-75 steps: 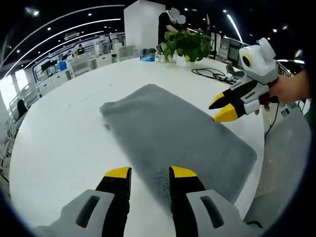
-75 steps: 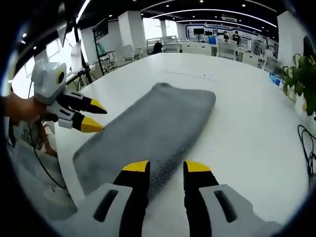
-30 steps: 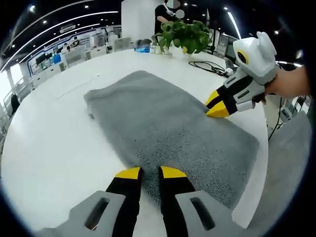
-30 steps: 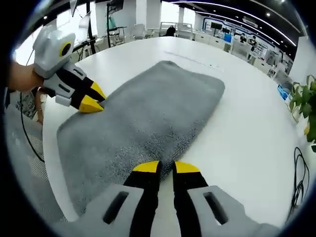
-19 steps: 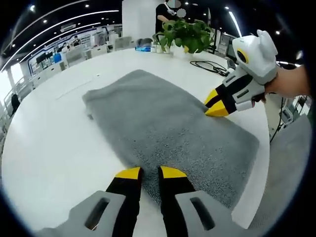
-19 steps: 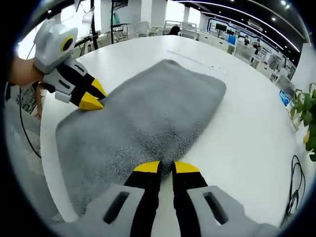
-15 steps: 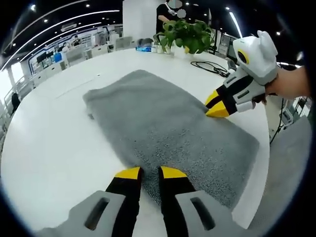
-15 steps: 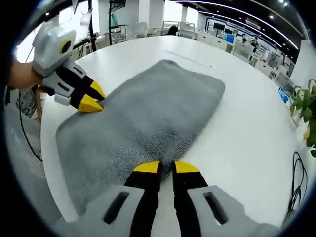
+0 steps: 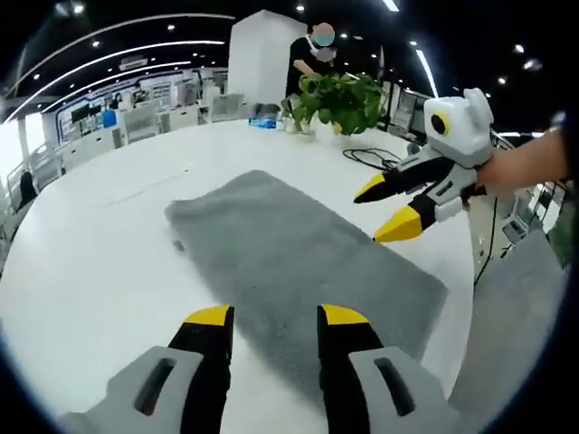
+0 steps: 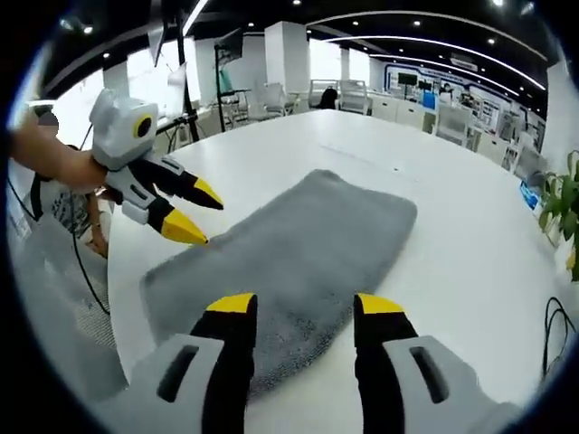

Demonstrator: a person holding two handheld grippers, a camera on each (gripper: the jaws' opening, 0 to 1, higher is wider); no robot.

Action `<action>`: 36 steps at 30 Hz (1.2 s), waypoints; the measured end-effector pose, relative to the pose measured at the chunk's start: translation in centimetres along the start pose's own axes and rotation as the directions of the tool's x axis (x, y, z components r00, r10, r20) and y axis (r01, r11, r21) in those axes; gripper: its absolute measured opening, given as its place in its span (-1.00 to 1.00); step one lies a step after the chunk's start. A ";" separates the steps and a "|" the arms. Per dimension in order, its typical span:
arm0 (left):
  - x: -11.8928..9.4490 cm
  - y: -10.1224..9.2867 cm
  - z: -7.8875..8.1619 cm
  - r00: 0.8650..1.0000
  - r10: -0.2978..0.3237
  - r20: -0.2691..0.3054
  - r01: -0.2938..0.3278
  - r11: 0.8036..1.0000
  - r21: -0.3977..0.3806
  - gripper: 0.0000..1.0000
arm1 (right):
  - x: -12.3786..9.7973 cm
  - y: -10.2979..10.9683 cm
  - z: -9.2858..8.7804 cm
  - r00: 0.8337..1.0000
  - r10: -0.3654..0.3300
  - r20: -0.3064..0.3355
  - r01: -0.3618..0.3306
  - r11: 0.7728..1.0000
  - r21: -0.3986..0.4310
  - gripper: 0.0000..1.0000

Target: Fold the towel on the table until its edges align and the towel forms a compact rectangular stack.

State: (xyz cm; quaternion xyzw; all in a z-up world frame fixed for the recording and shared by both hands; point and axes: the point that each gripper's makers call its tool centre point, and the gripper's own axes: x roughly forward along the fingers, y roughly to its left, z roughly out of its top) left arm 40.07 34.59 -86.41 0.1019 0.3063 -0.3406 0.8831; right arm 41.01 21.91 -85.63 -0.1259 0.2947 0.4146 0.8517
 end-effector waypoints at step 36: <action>-2.8 -6.9 -5.4 0.963 -0.187 -0.195 0.254 0.873 0.417 -0.18 | -2.9 9.5 -6.6 0.937 0.244 -0.249 -0.324 0.874 -0.363 -0.08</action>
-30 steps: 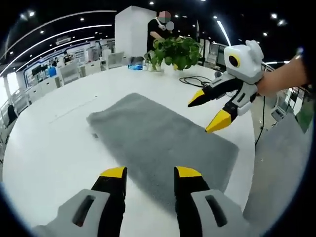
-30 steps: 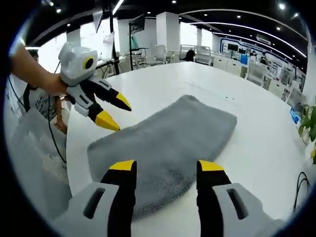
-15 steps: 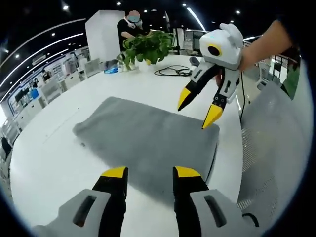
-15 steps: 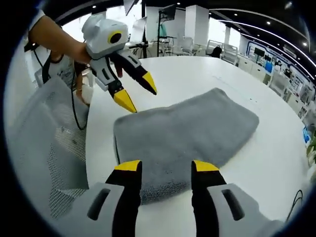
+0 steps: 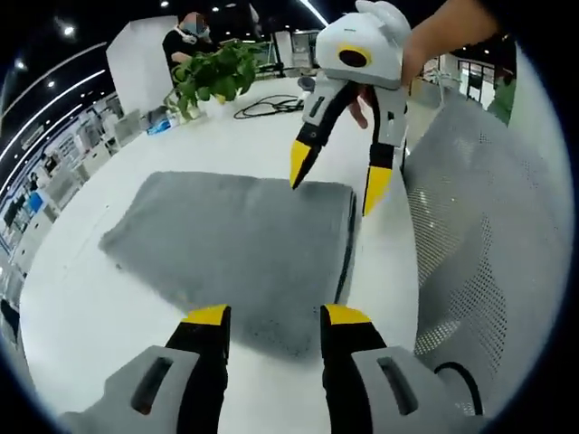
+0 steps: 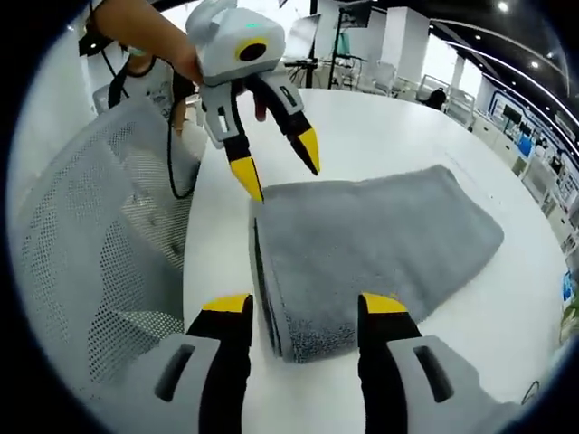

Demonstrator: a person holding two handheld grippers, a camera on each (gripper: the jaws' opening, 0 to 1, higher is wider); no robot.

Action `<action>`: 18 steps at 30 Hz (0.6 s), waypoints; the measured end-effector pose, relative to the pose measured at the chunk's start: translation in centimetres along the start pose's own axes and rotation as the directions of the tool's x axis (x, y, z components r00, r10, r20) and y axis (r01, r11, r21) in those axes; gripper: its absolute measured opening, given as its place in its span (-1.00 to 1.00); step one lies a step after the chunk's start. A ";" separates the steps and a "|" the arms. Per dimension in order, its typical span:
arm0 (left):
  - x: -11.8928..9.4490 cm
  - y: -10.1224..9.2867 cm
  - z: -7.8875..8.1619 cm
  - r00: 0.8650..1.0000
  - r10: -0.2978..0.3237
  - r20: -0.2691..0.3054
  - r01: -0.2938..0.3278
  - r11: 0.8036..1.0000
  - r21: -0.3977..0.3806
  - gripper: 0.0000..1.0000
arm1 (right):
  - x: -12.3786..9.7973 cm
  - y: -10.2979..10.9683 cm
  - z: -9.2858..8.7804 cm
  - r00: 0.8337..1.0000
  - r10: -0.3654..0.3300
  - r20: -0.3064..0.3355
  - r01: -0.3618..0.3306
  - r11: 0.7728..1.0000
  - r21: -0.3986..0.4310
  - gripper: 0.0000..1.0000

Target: Fold the towel on the table until its edges align and the towel forms a compact rectangular stack.

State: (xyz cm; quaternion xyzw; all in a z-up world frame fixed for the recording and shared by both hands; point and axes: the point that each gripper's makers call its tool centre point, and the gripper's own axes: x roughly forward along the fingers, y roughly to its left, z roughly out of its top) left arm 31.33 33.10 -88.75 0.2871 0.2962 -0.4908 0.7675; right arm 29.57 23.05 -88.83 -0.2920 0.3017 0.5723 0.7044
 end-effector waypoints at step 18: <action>1.5 -2.8 -0.7 0.997 -0.056 -0.062 0.061 0.994 0.085 -0.17 | 0.9 0.6 -2.1 0.997 -0.014 -0.076 0.012 0.999 -0.030 -0.12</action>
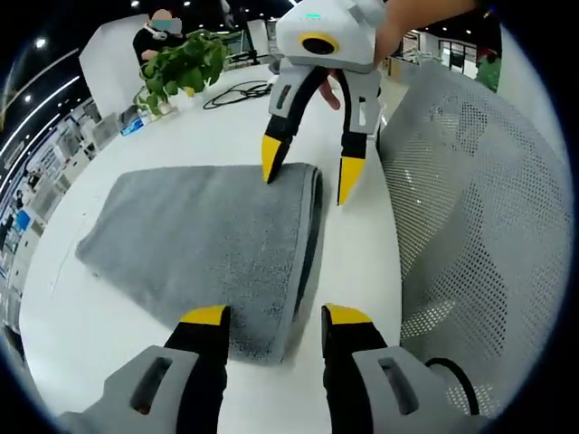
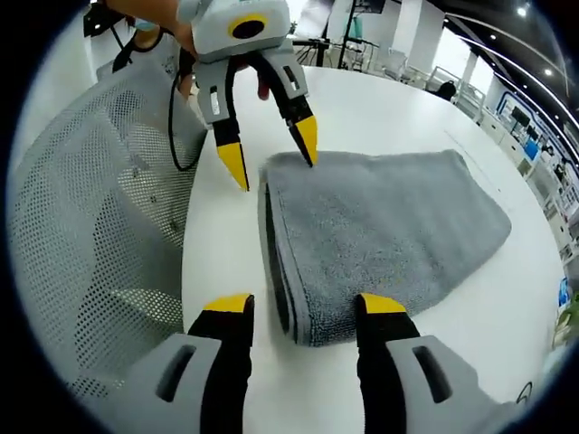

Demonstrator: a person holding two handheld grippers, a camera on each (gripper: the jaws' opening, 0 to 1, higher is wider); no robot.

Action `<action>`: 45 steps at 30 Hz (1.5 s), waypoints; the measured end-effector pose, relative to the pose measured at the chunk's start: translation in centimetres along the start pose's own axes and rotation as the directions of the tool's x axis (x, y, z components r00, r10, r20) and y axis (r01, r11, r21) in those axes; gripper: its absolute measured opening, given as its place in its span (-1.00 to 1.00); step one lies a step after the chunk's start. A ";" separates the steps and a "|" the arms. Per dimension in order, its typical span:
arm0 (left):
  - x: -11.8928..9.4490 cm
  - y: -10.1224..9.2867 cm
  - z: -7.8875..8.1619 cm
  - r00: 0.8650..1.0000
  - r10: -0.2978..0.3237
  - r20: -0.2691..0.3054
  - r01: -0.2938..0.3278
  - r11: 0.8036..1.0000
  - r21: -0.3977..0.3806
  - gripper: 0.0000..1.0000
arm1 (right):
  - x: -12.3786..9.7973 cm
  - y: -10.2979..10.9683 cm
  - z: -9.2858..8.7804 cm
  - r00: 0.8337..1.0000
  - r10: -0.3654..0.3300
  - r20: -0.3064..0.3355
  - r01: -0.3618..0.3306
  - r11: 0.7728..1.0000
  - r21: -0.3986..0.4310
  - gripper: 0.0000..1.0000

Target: Fold the towel on the table until its edges align and the towel forms a compact rectangular stack.

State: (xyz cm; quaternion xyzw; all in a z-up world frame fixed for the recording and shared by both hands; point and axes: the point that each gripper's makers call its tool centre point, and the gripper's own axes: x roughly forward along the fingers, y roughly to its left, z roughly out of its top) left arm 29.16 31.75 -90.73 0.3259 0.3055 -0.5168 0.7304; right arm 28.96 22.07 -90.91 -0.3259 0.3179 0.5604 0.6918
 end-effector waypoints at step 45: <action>1.0 1.3 -0.4 0.997 0.070 -0.023 -0.072 0.989 -0.132 -0.82 | 1.0 -2.1 -0.4 0.993 -0.073 -0.088 0.081 0.993 0.087 -0.83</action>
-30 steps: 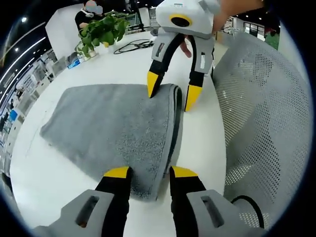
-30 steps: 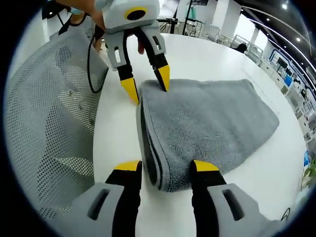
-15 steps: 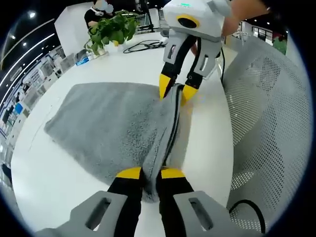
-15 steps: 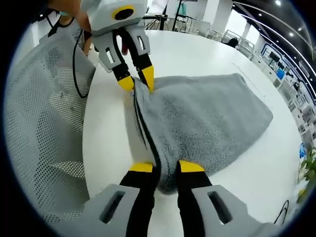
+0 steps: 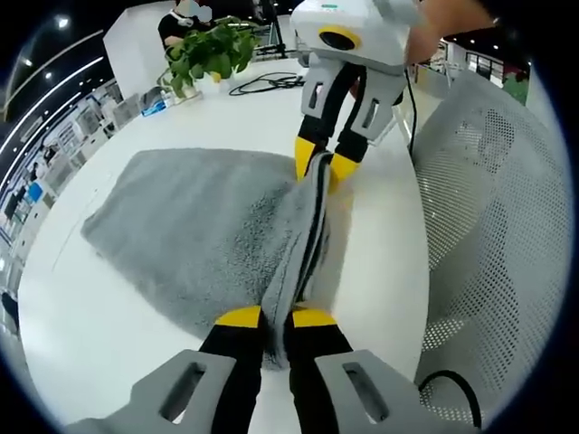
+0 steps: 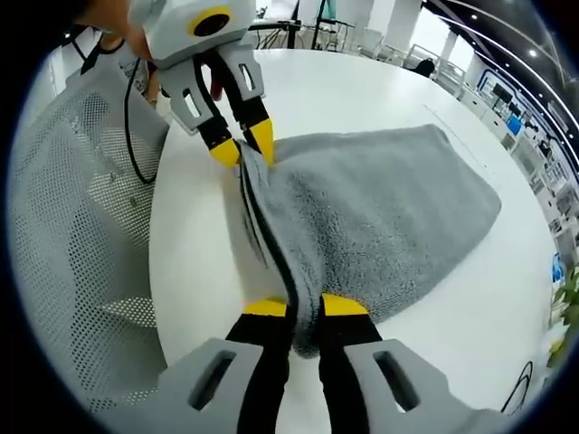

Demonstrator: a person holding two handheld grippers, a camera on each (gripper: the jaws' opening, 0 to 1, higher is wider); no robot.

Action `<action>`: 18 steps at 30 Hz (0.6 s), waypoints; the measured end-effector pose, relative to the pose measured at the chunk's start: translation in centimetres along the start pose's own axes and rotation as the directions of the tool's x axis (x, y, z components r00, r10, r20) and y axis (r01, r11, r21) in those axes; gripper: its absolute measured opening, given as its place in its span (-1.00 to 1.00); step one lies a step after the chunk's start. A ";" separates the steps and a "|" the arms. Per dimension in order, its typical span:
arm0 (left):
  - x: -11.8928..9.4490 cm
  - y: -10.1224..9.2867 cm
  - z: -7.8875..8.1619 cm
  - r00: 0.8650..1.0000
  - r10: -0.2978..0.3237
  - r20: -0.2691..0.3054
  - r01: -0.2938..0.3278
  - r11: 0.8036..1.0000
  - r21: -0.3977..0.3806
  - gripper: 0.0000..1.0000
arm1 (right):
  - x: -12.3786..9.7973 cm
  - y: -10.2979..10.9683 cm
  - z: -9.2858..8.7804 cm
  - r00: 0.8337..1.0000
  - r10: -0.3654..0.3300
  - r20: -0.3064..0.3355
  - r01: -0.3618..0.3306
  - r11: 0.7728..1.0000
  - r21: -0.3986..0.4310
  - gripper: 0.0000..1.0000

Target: Fold the towel on the table until its edges align and the towel forms a compact rectangular stack.

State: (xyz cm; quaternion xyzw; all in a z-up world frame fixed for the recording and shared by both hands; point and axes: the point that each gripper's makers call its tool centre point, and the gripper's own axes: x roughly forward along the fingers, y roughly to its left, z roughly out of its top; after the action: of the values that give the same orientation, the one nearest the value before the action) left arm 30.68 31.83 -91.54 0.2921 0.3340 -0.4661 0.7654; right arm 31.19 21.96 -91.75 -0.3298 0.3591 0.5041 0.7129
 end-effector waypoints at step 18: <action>0.1 -1.7 0.5 0.997 -0.074 -0.003 0.074 0.996 0.049 -0.52 | -0.1 0.8 0.0 0.999 0.038 -0.020 -0.038 0.999 0.019 -0.83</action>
State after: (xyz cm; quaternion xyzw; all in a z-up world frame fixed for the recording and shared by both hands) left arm 29.30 30.71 -91.54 0.2987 0.3336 -0.5019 0.7400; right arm 30.43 22.14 -91.79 -0.3215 0.3772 0.5108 0.7025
